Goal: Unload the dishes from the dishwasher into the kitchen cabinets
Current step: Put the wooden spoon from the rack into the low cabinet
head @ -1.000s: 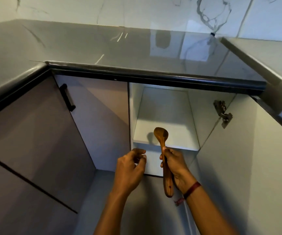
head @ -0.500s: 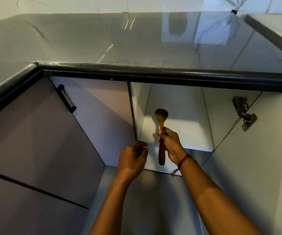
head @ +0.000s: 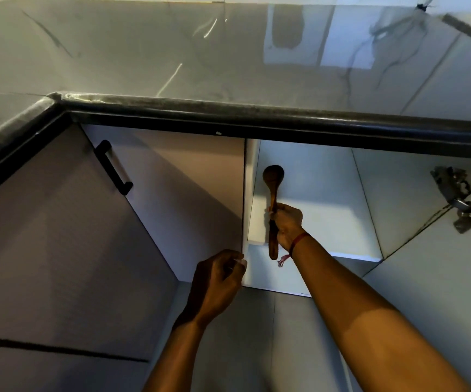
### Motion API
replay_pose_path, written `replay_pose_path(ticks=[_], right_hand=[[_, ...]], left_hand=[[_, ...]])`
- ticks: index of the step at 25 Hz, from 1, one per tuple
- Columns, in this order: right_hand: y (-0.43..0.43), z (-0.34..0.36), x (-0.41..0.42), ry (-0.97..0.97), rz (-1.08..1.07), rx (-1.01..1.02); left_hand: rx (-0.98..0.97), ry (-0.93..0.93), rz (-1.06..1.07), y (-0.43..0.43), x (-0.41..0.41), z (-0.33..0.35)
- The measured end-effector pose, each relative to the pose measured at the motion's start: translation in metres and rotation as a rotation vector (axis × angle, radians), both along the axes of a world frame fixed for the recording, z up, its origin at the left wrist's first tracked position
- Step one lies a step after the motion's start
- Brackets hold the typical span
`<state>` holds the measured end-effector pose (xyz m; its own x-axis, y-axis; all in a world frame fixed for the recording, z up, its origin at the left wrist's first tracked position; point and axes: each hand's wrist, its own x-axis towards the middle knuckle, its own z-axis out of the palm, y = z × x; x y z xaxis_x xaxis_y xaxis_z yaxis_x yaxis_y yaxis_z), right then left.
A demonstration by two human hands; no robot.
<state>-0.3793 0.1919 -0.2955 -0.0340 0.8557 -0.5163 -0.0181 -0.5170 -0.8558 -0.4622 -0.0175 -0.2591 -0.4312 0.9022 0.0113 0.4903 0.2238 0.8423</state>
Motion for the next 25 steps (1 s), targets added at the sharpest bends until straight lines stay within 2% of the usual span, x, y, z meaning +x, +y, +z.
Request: replay_pose_path(ticks=[9, 16, 25], right_hand=[[0.030, -0.016, -0.034, -0.241, 0.047, 0.107], [0.040, -0.012, -0.038, -0.455, 0.188, 0.214], [0.040, -0.014, -0.039, -0.538, 0.198, 0.262]], left_hand=[[0.012, 0.018, -0.020, -0.015, -0.017, -0.020], [0.005, -0.012, -0.023, -0.020, -0.016, -0.022], [0.003, -0.024, -0.062, -0.025, -0.016, -0.018]])
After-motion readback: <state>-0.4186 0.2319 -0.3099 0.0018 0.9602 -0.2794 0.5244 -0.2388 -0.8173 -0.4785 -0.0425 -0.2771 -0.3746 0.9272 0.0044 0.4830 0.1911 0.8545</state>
